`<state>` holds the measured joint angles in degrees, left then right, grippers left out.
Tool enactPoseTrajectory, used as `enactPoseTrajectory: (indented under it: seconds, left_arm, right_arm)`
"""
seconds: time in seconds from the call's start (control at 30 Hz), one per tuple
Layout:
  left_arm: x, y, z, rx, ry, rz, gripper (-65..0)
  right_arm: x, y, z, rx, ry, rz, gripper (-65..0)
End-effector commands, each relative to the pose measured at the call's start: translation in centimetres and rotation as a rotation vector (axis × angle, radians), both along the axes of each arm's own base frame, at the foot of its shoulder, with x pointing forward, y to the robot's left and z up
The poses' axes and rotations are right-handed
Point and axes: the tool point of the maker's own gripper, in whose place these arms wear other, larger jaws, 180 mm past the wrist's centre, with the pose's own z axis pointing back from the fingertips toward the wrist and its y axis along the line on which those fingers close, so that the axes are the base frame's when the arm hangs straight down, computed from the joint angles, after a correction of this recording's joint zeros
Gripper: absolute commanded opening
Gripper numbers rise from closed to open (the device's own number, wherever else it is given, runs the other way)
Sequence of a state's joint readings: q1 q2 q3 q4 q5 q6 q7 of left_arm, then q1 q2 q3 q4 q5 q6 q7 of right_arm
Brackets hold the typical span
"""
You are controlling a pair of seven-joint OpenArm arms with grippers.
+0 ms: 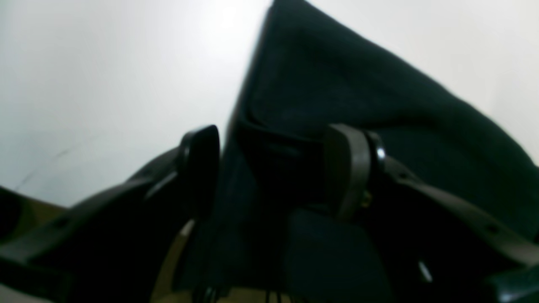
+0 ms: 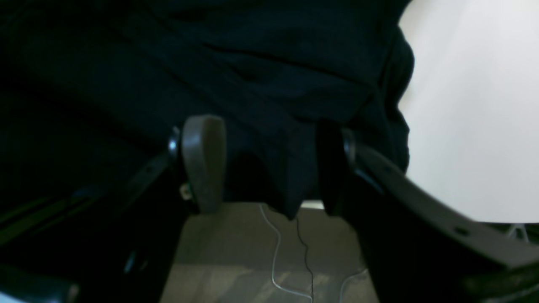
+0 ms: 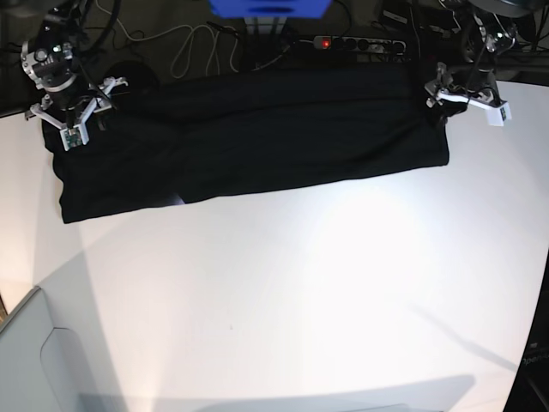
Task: Fold the T-shirt properly
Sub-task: 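Hold the folded strip's ends with both grippers near the collar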
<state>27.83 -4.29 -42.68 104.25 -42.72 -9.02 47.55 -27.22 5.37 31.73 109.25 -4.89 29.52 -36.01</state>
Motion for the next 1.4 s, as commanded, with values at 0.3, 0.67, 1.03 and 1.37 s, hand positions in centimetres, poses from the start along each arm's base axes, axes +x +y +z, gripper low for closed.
enactPoseTrajectory:
  seconds: [0.3, 0.67, 1.03, 1.37]
  left_arm:
    - [0.7, 1.4, 6.5, 0.037, -0.184, 0.025, -27.6]
    - [-0.3, 0.5, -2.0, -0.05, 0.022, 0.034, -27.6]
    - [-1.4, 1.5, -2.7, -0.039, 0.065, 0.035, -27.6]
    - [-1.6, 1.8, -5.1, -0.096, 0.101, 0.079, -52.3]
  right_arm:
    - [0.5, 0.0, 0.8, -0.005, -0.03, 0.018, -32.8]
    - [0.8, 0.0, 0.8, -0.004, -0.035, 0.016, -32.8]
    - [0.9, 0.0, 0.9, -0.002, -0.041, 0.017, -32.2]
    - [1.2, -0.2, -0.2, 0.019, -0.023, -0.002, -26.9]
